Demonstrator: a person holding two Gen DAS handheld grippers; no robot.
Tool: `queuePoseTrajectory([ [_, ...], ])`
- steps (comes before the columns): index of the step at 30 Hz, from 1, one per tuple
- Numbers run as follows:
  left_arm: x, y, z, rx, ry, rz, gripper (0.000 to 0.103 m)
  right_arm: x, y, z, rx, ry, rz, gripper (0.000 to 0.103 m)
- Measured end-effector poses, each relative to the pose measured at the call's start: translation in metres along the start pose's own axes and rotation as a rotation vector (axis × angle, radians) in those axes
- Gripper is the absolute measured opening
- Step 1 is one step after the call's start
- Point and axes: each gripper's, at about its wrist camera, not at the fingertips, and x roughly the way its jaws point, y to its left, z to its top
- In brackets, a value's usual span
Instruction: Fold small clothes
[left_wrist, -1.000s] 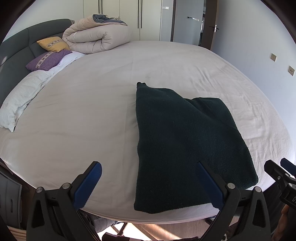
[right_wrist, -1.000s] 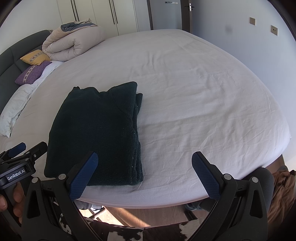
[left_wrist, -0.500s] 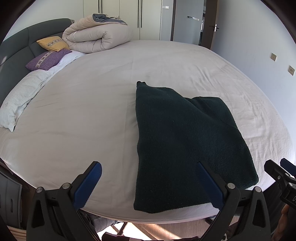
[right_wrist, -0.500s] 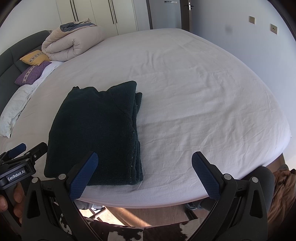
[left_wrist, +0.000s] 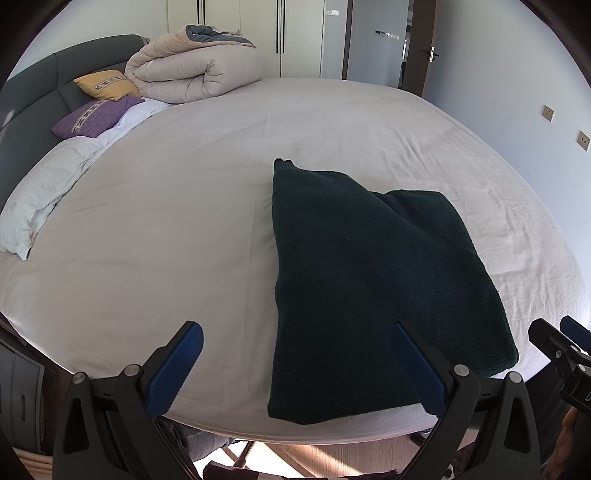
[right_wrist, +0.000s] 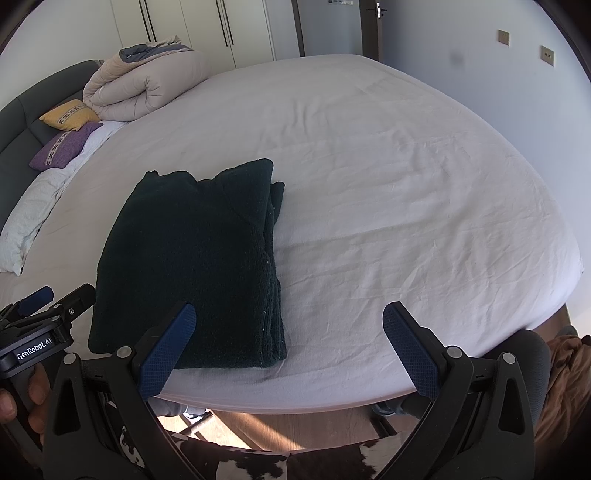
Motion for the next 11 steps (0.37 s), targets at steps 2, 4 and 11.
queuePoseTrajectory([
  [2,-0.0001,0.0004,-0.0003,0.002,-0.001,0.002,0.103,0.0001,0.0005,-0.0004,0.000,0.000,0.001,0.103],
  [4,0.0000,0.0007,0.0014,0.004,-0.001,0.002,0.103,0.0003,0.0001,-0.0001,0.000,0.000,0.000,0.103],
  [11,-0.0008,-0.0006,0.0020,0.013,-0.010,0.007,0.103,0.0016,0.0005,-0.0001,0.005,0.005,0.002,0.103],
])
